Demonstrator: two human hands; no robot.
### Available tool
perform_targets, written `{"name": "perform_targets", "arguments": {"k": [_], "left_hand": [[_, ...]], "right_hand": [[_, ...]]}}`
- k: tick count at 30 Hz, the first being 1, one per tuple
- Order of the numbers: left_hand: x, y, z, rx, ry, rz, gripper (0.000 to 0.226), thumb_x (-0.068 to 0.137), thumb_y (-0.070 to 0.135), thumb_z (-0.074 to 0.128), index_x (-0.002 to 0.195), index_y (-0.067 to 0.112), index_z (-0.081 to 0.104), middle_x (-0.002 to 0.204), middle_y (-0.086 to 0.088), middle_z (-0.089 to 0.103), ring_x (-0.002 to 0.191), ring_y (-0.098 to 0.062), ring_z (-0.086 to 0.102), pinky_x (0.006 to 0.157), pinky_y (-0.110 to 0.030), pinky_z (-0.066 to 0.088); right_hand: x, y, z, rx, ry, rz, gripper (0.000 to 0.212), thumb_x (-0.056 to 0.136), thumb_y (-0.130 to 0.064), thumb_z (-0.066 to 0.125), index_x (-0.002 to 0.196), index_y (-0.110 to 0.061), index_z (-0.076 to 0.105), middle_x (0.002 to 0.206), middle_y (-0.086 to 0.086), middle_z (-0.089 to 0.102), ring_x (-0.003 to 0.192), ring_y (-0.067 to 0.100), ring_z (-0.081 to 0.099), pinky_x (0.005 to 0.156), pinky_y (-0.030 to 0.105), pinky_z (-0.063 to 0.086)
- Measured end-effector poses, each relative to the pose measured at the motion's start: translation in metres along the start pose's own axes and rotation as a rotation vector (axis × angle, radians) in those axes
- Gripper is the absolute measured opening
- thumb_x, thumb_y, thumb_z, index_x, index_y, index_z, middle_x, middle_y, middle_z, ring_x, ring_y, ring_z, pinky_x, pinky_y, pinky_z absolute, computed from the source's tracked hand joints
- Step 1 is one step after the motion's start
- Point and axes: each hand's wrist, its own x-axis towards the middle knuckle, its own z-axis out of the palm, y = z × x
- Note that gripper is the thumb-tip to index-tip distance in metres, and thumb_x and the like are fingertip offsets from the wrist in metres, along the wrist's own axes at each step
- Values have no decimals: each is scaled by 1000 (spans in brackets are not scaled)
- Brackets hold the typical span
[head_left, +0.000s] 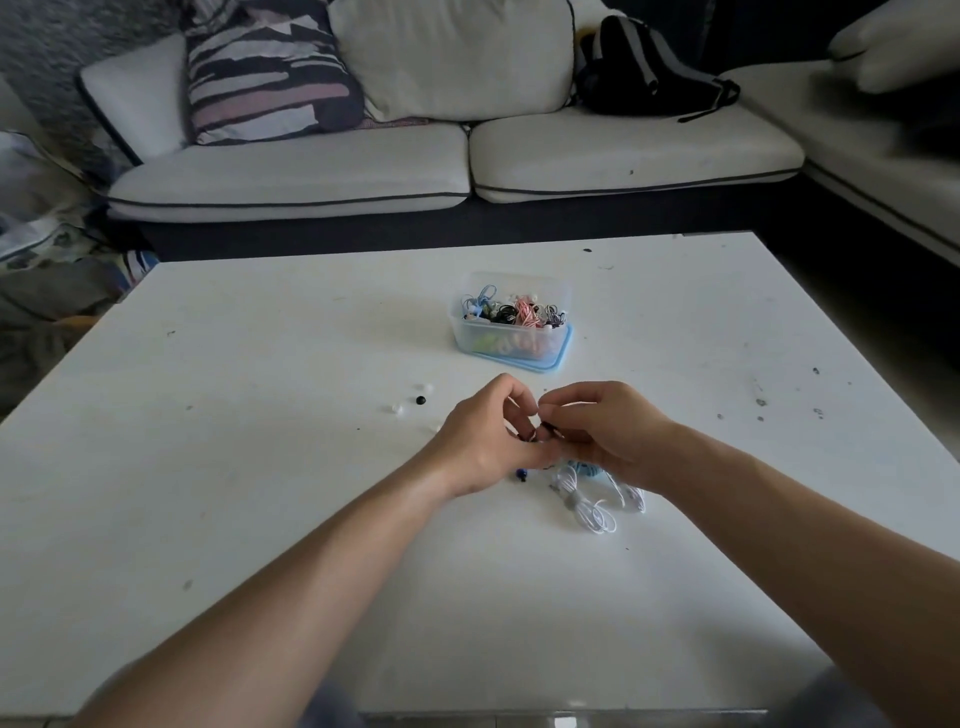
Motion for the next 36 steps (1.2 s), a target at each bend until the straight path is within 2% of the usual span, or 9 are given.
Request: {"name": "perform_targets", "arguments": {"k": [6,10,14,18,22,25,30,33,36], "left_hand": [[4,-13,13,43,11,-35,31,72,19,83,91,22,58,85,3,70,71,-14,69,77,-39,58],[7,-15,14,129,22,-84,23,75,23,78,89,23,59,81,7,68,71,-9,63,65,-28,52],[4,-22,14,334,-54,-158,27,70,38,79,82,25,58,84,10,63,78,-12,61,66,-29,46],[0,-31,27,534,-79,-203,36,68,53,76,81,27,54,89,11,63,84,-12,60,66,-29,44],[3,-34,36,583,-75,-189,22,73,31,72,84,27,53,92,6,66,85,-18,63,71,-30,50],[4,-35,37,550,-92,-215,16,74,17,64,83,28,56,92,6,67,86,-19,65,78,-34,56],[5,-26,22,-17,-48,-314,17,75,5,73,80,15,62,78,-4,71,64,-20,70,56,-31,58],[3,-20,13,-368,-78,-429,19,79,1,76,86,12,63,93,-12,74,76,-22,74,60,-26,57],[3,-21,14,-589,-120,-518,14,83,0,73,86,12,65,88,-6,73,73,-14,72,64,-22,58]], "right_hand": [[0,0,-1,82,-42,53,16,88,8,66,99,-3,67,82,15,66,74,25,66,66,27,60],[1,-2,-3,71,-51,39,16,87,8,65,95,-5,69,85,14,69,69,23,65,74,32,56],[5,3,-7,-385,11,-52,16,85,6,65,87,-8,71,79,18,67,67,26,61,68,34,57],[7,6,-12,-1040,43,-192,26,83,-4,56,79,-26,69,87,-4,71,83,17,65,78,30,55],[5,9,-8,-1402,115,-187,27,81,-15,50,85,-38,65,97,-11,67,93,19,64,72,30,53],[2,11,-2,-1556,125,-344,26,84,-17,53,96,-37,66,103,-11,64,102,17,58,75,29,42],[-1,15,8,-1320,-138,-449,29,80,-6,59,93,-31,64,98,-10,55,94,15,56,80,36,51],[-1,16,7,-1238,-241,-444,36,77,2,55,95,-30,55,98,-9,54,90,15,58,78,32,51],[-2,13,1,-1154,-265,-430,37,71,-2,65,95,-28,52,100,-8,54,88,10,60,74,28,51]]}}
